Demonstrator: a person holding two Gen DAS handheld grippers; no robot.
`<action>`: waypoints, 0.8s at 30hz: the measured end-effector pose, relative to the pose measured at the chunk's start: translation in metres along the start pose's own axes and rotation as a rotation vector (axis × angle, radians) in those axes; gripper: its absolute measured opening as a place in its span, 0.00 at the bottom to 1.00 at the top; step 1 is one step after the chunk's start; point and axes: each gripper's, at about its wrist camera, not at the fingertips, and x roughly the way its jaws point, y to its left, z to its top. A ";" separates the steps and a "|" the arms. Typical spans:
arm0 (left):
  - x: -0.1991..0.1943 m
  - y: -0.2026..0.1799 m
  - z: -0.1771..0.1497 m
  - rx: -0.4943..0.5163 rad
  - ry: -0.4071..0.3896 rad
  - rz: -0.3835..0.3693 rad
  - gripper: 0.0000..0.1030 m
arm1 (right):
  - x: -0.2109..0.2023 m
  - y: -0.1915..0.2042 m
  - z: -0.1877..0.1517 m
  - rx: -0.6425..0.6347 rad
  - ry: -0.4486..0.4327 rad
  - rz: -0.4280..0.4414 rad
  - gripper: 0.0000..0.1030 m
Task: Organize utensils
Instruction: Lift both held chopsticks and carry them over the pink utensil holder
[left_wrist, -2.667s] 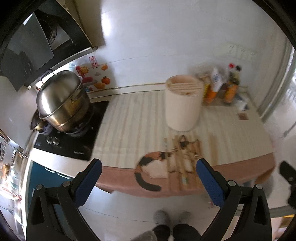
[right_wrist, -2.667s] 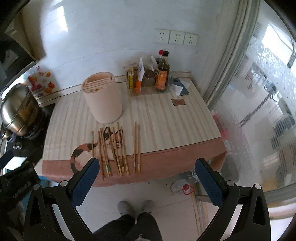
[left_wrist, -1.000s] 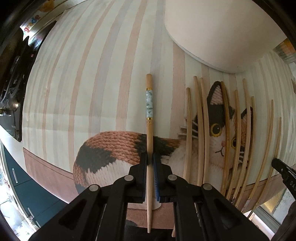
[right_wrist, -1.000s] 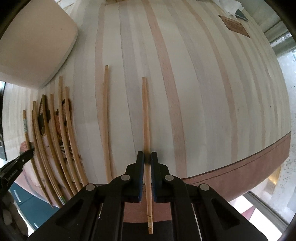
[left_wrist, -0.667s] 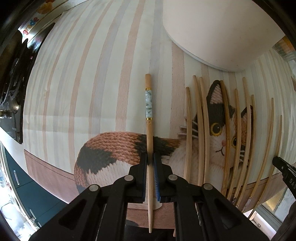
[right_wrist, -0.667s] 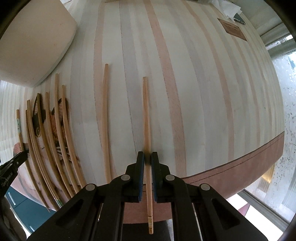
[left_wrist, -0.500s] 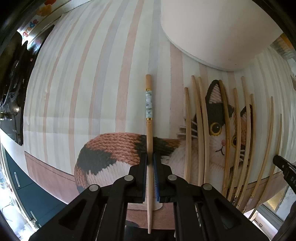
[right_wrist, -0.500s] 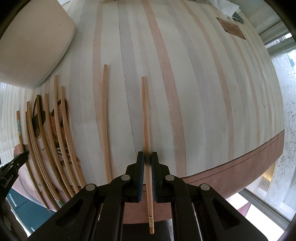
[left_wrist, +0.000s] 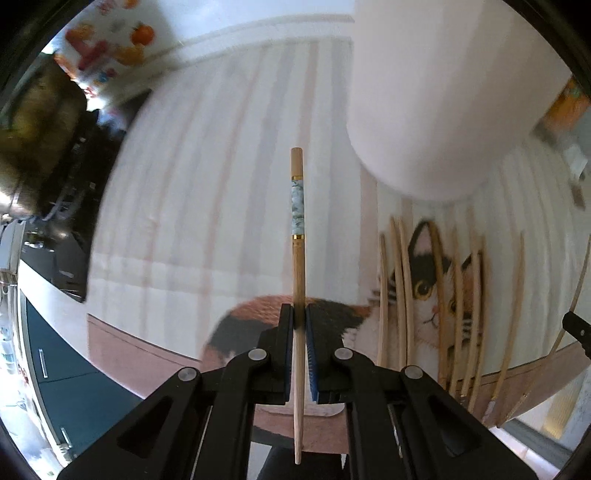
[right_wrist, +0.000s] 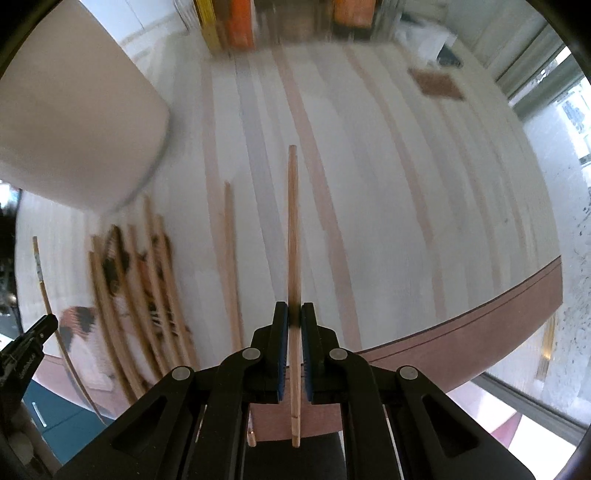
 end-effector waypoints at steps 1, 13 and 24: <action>-0.009 0.003 0.000 -0.008 -0.019 -0.001 0.04 | -0.008 0.000 0.000 0.003 -0.019 0.009 0.07; -0.115 0.043 0.039 -0.123 -0.258 -0.063 0.04 | -0.094 -0.003 0.017 0.050 -0.270 0.128 0.07; -0.241 0.060 0.106 -0.249 -0.512 -0.269 0.04 | -0.222 0.010 0.081 0.042 -0.493 0.315 0.07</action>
